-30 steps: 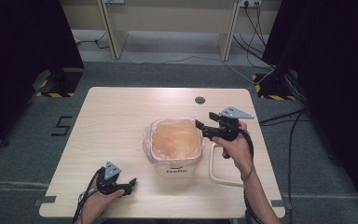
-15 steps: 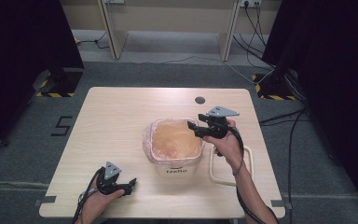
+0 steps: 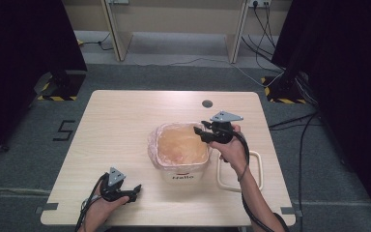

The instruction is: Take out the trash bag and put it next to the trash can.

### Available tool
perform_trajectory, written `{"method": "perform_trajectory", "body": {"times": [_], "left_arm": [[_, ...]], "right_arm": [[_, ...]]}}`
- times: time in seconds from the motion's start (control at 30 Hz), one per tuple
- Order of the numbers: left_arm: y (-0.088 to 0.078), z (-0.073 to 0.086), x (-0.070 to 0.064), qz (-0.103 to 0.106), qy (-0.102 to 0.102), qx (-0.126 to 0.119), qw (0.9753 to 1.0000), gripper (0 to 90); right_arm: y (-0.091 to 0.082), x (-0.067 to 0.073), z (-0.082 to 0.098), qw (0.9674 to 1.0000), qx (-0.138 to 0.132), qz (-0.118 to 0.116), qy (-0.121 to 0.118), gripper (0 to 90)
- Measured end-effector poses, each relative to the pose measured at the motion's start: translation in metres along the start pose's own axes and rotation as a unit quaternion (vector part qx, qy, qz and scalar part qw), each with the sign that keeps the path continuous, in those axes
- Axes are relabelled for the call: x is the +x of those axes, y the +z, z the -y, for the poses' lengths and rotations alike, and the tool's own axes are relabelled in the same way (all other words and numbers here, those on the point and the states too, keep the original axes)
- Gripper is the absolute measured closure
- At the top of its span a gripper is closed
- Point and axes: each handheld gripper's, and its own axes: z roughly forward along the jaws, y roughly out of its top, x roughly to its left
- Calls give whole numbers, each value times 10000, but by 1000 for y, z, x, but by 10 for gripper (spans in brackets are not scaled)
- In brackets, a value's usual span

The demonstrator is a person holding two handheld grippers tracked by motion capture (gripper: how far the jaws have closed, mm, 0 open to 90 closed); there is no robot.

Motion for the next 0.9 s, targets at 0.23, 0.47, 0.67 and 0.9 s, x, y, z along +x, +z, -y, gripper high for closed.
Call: {"method": "perform_trajectory", "body": {"times": [0.23,0.47,0.67,0.9], "left_arm": [[0,0,0,-1,1,0,10000,139],[0,0,0,2,15,11,10000,139],[0,0,0,5,14,12,10000,139],[0,0,0,12,19,6,10000,142]], "right_arm": [[-1,3,0,9996,-102,136,-236,699],[-7,6,-5,9970,-428,334,-558,764],[-9,8,-7,9963,-589,311,-548,783],[-14,12,-12,9959,-716,224,-506,829]]}}
